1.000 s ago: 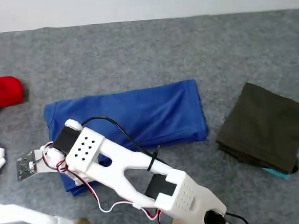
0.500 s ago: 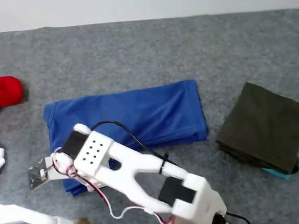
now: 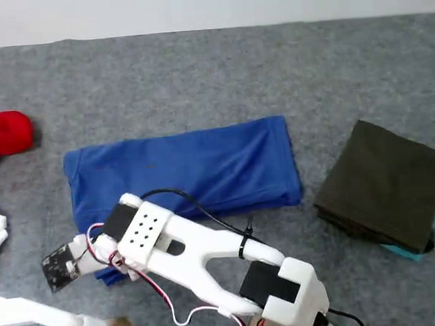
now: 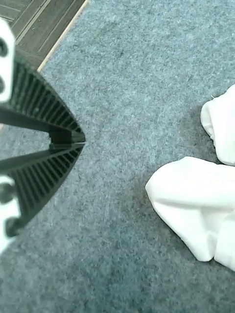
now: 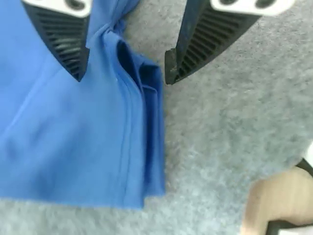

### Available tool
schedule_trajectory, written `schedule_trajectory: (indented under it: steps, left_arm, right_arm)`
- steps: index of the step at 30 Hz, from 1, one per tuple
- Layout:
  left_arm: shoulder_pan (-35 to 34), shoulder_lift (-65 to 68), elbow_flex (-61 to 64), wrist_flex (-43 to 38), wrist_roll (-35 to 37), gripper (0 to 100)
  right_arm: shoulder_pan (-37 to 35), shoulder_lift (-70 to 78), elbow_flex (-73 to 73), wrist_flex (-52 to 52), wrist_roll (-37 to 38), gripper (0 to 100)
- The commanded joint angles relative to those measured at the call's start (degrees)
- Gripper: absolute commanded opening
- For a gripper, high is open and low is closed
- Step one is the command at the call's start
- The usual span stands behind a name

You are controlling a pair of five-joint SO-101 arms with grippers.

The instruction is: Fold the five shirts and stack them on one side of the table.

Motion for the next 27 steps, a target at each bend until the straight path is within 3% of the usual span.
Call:
schedule_trajectory:
  steps: [1,22,27]
  left_arm:
    - [0.09,-2.11,-0.13,-0.44,-0.53,0]
    - [0.18,-2.11,-0.13,-0.88,-0.26,0]
    - [0.18,-2.11,-0.22,-0.88,-0.35,0]
  right_arm:
    - [-1.01,0.22,-0.62,-0.66,2.02,25.9]
    - [-1.01,8.57,-1.14,-9.36,2.02,25.9]
    - [-1.19,11.38,-2.2,-9.71,4.84,25.7]
